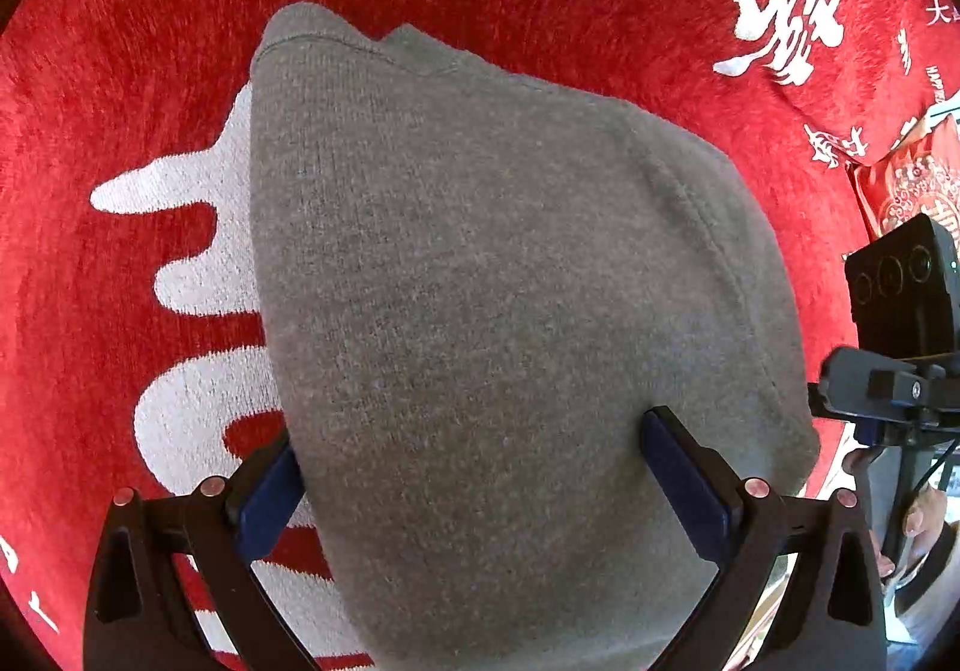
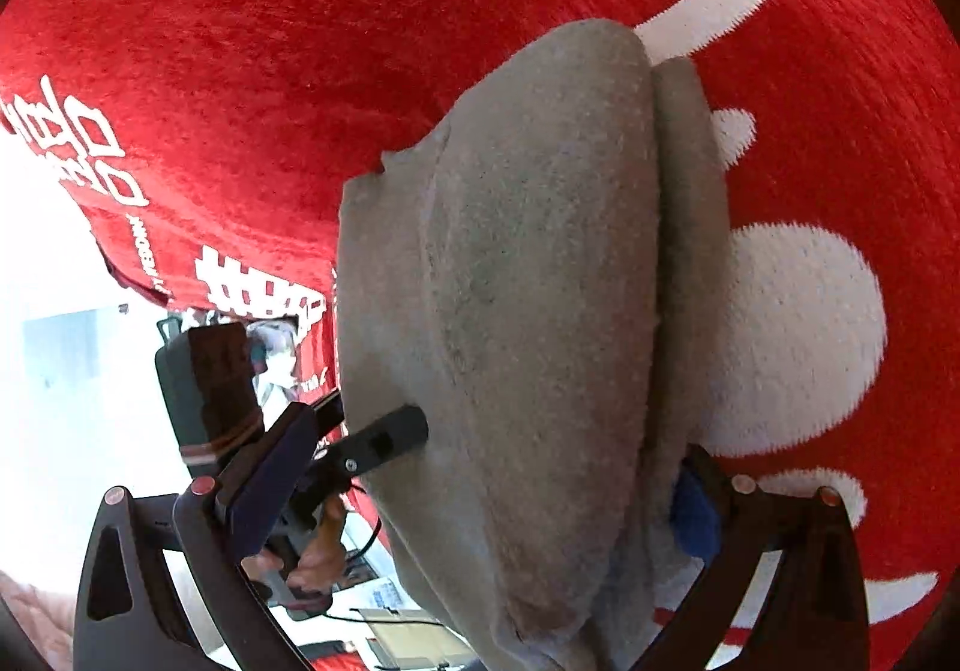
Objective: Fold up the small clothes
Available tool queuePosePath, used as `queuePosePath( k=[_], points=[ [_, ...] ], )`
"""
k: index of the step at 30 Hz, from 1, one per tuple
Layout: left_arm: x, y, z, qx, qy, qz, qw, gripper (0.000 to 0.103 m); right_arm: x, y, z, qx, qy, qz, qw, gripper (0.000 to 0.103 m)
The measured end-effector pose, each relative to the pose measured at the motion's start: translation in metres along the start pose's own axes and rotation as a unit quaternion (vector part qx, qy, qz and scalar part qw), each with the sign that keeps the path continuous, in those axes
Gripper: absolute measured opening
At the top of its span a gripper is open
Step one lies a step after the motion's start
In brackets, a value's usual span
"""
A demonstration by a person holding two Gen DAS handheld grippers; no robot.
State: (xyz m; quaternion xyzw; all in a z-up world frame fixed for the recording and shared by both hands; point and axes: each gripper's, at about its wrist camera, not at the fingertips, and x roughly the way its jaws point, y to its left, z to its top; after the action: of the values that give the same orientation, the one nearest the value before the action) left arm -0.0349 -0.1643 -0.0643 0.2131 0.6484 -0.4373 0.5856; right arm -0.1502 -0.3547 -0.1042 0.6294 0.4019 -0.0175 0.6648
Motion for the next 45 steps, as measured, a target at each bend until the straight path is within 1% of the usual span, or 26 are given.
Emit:
queuePosePath(
  k=[2, 3, 4, 6, 8, 9, 14, 16, 19, 22, 24, 25, 26, 27, 29, 30, 32, 33, 35, 37, 38, 40, 41, 42, 44, 45],
  points=[
    [-0.001, -0.001, 0.000, 0.001, -0.001, 0.001, 1.0000, 0.102, -0.002, -0.001, -0.002, 0.004, -0.002, -0.033, 0.999, 0.077],
    [-0.002, -0.002, 0.000, 0.003, -0.003, 0.002, 1.0000, 0.097, -0.003, -0.003, -0.004, 0.008, 0.002, -0.053, 0.999, 0.047],
    [-0.005, -0.003, -0.001, 0.007, -0.010, 0.001, 0.9999, 0.093, -0.005, -0.006, -0.006, 0.020, 0.003, -0.044, 0.999, 0.042],
    [-0.016, -0.005, -0.005, 0.020, -0.026, -0.005, 0.9995, 0.063, -0.014, 0.000, -0.011, 0.023, -0.007, -0.011, 1.000, 0.037],
    [-0.029, -0.007, -0.007, 0.031, -0.034, -0.014, 0.9988, 0.046, -0.019, 0.016, -0.017, 0.015, -0.012, 0.013, 1.000, 0.036],
    [-0.038, -0.006, -0.008, 0.033, -0.038, -0.023, 0.9985, 0.043, -0.022, 0.025, -0.022, 0.014, -0.013, 0.025, 1.000, 0.036],
    [-0.080, 0.003, -0.019, 0.028, -0.055, -0.046, 0.9970, 0.043, -0.026, 0.062, -0.044, 0.010, -0.013, 0.078, 0.997, 0.036],
    [-0.102, 0.014, -0.027, 0.024, -0.061, -0.053, 0.9965, 0.043, -0.020, 0.075, -0.055, 0.010, -0.009, 0.090, 0.996, 0.036],
    [-0.129, 0.026, -0.040, 0.025, -0.063, -0.045, 0.9966, 0.043, -0.002, 0.086, -0.071, 0.013, 0.003, 0.094, 0.995, 0.036],
    [-0.139, 0.042, -0.056, 0.030, -0.055, -0.025, 0.9977, 0.043, 0.027, 0.084, -0.086, 0.027, 0.022, 0.088, 0.995, 0.036],
    [-0.135, 0.058, -0.069, 0.027, -0.042, -0.009, 0.9987, 0.043, 0.047, 0.080, -0.094, 0.032, 0.032, 0.071, 0.996, 0.036],
    [-0.132, 0.064, -0.073, 0.025, -0.036, -0.003, 0.9991, 0.043, 0.055, 0.077, -0.096, 0.028, 0.035, 0.052, 0.998, 0.036],
    [-0.128, 0.072, -0.079, 0.026, -0.030, 0.005, 0.9992, 0.043, 0.063, 0.075, -0.097, 0.023, 0.039, 0.018, 0.999, 0.036],
    [-0.121, 0.078, -0.084, 0.031, -0.026, 0.020, 0.9990, 0.044, 0.069, 0.072, -0.096, 0.016, 0.042, -0.034, 0.998, 0.040],
    [-0.103, 0.090, -0.092, 0.026, -0.010, 0.062, 0.9977, 0.044, 0.070, 0.070, -0.098, -0.008, 0.046, -0.136, 0.990, 0.048],
    [-0.098, 0.093, -0.093, 0.020, -0.003, 0.079, 0.9967, 0.046, 0.066, 0.072, -0.099, -0.015, 0.041, -0.152, 0.987, 0.053],
    [-0.108, 0.102, -0.098, -0.003, -0.016, 0.051, 0.9986, 0.047, 0.054, 0.082, -0.101, -0.038, 0.028, -0.200, 0.979, 0.054],
    [-0.117, 0.104, -0.099, -0.011, -0.027, 0.054, 0.9981, 0.047, 0.047, 0.085, -0.103, -0.045, 0.022, -0.219, 0.974, 0.054],
    [-0.136, 0.107, -0.100, -0.012, -0.051, 0.078, 0.9956, 0.047, 0.036, 0.091, -0.105, -0.037, 0.007, -0.210, 0.977, 0.054],
    [-0.147, 0.113, -0.098, -0.025, -0.065, 0.084, 0.9940, 0.047, 0.028, 0.100, -0.105, -0.031, -0.012, -0.178, 0.983, 0.054],
    [-0.150, 0.117, -0.095, -0.034, -0.070, 0.087, 0.9931, 0.047, 0.030, 0.104, -0.103, -0.031, -0.014, -0.174, 0.984, 0.054],
    [-0.145, 0.122, -0.084, -0.039, -0.068, 0.098, 0.9921, 0.047, 0.036, 0.104, -0.096, -0.027, -0.012, -0.191, 0.981, 0.054],
    [-0.139, 0.123, -0.080, -0.040, -0.066, 0.105, 0.9914, 0.047, 0.043, 0.100, -0.092, -0.016, -0.009, -0.210, 0.978, 0.054],
    [-0.133, 0.122, -0.077, -0.039, -0.064, 0.109, 0.9912, 0.047, 0.045, 0.096, -0.089, -0.003, -0.010, -0.215, 0.977, 0.054],
    [-0.121, 0.119, -0.073, -0.035, -0.060, 0.124, 0.9899, 0.047, 0.047, 0.077, -0.086, 0.037, -0.014, -0.199, 0.979, 0.056],
    [-0.117, 0.119, -0.073, -0.031, -0.061, 0.131, 0.9891, 0.047, 0.050, 0.067, -0.084, 0.063, -0.013, -0.177, 0.982, 0.056]
  ],
)
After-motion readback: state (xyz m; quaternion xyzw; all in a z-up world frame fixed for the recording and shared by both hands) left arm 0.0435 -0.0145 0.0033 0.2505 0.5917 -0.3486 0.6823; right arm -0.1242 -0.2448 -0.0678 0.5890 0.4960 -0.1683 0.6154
